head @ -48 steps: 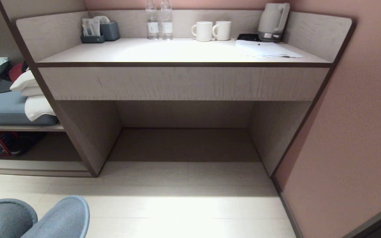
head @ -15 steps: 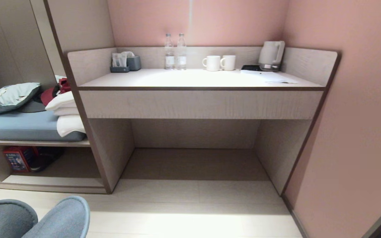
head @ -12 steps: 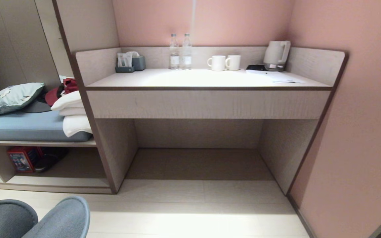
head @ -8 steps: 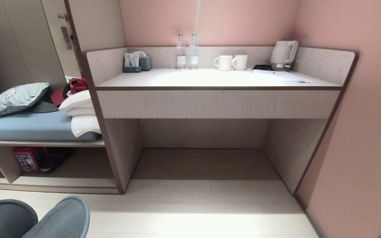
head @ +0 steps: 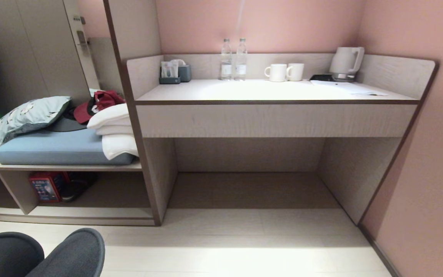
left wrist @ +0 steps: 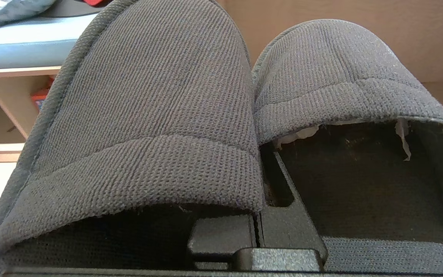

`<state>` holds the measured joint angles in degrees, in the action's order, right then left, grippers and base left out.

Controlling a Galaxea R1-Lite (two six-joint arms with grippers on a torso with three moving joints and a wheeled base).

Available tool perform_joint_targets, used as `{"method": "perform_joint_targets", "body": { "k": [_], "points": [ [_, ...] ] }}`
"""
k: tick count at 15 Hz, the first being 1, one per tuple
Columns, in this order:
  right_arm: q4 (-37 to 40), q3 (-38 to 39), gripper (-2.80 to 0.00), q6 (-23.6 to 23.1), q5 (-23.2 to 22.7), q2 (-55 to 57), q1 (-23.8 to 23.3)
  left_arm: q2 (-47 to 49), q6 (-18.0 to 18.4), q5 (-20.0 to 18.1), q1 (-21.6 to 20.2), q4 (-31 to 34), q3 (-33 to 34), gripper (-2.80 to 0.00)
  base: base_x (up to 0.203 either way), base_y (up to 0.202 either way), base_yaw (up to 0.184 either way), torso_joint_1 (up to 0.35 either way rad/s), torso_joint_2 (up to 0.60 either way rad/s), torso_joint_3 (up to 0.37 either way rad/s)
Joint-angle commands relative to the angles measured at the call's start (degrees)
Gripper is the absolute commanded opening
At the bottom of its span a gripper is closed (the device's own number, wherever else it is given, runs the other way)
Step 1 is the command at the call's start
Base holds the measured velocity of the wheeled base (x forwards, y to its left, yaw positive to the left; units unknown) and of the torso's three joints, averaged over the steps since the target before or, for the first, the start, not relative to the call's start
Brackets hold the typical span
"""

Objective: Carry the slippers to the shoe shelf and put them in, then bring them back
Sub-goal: Place the slippers into the shoe cabinet

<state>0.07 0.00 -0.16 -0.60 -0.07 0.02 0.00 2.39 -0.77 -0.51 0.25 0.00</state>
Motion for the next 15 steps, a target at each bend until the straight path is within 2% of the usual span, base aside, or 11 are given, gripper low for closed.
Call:
{"method": "perform_joint_targets", "body": {
  "k": [1, 15],
  "points": [
    [0.01, 0.0, -2.8, -0.02, -0.11, 0.05, -0.02, 0.0, 0.07, -0.02, -0.02, 0.02, 0.0, -2.8, 0.0, 0.194, -0.001, 0.007, 0.0, -0.002],
    [0.01, 0.0, -2.8, -0.02, -0.1, -0.01, -0.02, 0.0, 0.07, -0.02, -0.02, 0.02, 0.0, -2.8, 0.0, 0.195, -0.002, 0.003, 0.0, 0.002]
  ]
}}
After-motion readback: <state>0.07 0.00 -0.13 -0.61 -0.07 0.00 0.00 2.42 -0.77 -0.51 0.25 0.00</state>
